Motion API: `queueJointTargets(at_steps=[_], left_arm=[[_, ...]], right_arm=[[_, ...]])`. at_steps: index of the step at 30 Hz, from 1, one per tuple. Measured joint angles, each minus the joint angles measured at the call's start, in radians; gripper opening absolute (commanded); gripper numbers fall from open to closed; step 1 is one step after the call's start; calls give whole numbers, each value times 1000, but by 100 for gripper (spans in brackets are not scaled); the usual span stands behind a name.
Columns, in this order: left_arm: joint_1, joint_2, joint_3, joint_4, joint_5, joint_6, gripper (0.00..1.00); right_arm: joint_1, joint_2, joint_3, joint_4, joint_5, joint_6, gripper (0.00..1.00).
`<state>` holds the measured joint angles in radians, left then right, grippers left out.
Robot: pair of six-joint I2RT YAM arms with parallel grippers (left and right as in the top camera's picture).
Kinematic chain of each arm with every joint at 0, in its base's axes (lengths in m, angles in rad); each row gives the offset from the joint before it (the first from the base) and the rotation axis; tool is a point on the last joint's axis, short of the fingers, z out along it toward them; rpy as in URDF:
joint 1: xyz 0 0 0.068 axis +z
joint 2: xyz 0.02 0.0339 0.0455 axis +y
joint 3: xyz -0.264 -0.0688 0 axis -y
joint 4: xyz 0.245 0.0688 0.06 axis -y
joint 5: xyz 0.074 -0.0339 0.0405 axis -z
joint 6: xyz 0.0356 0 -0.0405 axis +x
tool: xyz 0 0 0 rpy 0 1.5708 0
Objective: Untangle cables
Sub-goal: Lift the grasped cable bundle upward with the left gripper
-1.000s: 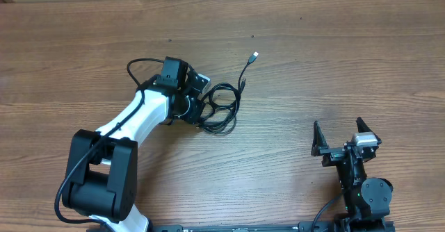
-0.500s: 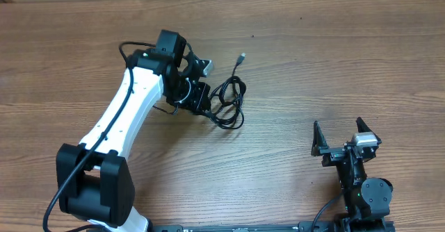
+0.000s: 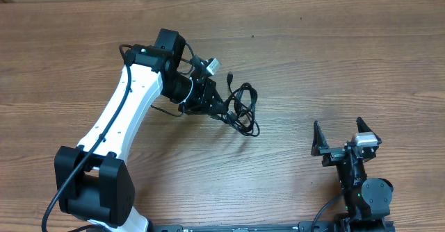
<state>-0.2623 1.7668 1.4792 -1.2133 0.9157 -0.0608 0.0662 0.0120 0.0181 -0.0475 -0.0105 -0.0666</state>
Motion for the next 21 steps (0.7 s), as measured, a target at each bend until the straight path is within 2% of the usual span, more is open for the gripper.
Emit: queueJointTargets(at_steps=[3,6,12,16,21], left_arm=[[0,0,0,-2,31,13,4],[0,0,0,-2,47,56,4],[2,0,0,2,59,215,4],[2,0,1,34,61,327,4],[2,0,1,123,105,392,4]], right_arm=[[0,0,0,77,-51,77,100],[0,-1,9,63,-139,207,100],[0,-1,179,-178,-343,481,100],[0,5,309,-358,-446,554,100],[0,60,418,-454,-565,644,100]])
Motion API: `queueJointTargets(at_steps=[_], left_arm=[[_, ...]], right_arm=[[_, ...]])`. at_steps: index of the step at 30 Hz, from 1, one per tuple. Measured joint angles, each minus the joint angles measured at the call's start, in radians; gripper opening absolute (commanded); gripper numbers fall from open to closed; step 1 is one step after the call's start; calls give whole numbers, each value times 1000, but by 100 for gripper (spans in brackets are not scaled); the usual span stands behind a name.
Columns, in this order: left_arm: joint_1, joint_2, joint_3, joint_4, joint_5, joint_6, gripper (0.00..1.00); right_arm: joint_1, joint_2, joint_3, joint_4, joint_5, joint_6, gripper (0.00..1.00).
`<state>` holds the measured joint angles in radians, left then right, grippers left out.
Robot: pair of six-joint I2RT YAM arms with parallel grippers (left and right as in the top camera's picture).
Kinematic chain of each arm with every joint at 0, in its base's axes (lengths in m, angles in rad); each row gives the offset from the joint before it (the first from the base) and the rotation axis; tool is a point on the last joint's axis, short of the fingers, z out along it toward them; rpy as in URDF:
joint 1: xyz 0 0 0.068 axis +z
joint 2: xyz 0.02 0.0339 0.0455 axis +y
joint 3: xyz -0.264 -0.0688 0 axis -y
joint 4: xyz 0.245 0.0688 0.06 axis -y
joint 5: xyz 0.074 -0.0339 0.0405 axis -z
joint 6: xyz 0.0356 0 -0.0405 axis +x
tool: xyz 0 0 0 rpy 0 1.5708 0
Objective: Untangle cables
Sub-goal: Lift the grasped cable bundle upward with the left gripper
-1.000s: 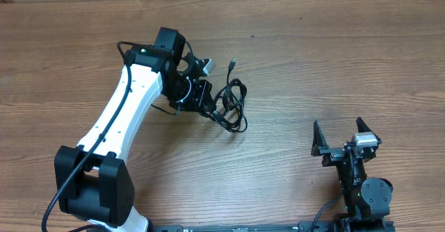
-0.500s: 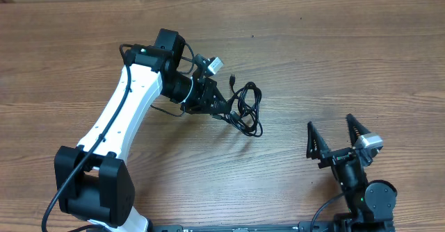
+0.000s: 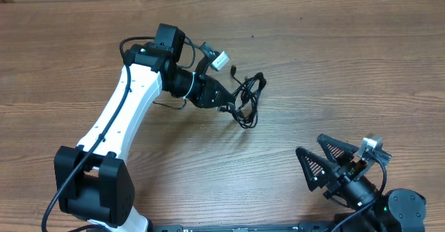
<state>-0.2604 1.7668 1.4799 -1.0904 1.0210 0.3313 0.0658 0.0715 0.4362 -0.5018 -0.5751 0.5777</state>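
Note:
A tangle of thin black cables point(image 3: 248, 98) lies on the wooden table just right of my left gripper point(image 3: 224, 97). The gripper is shut on the bundle's left end, and loops spread out to its right. A white plug point(image 3: 220, 60) on one cable sticks up above the wrist. A thin black strand point(image 3: 167, 105) trails out below the left arm. My right gripper point(image 3: 309, 143) is at the lower right, well away from the cables. It is open, with its two triangular fingers point(image 3: 314, 168) tilted toward the upper left and nothing between them.
The white left arm point(image 3: 122, 114) runs diagonally from its base point(image 3: 94, 187) at the lower left up to the cables. The table's far edge meets a pale wall at the top.
The left gripper has shifted a little to the right with the cables, and the bundle and white plug now sit further right. The right gripper has dropped lower and tilted toward the upper left, still open.

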Motion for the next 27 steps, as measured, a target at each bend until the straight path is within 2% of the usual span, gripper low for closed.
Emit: queueJointTargets(at_steps=[8,27], left_arm=[[0,0,0,66,112,32,4],[0,0,0,66,131,35,4]], right_arm=[[0,63,16,6,-94,47,100],[0,63,16,16,-109,55,100]])
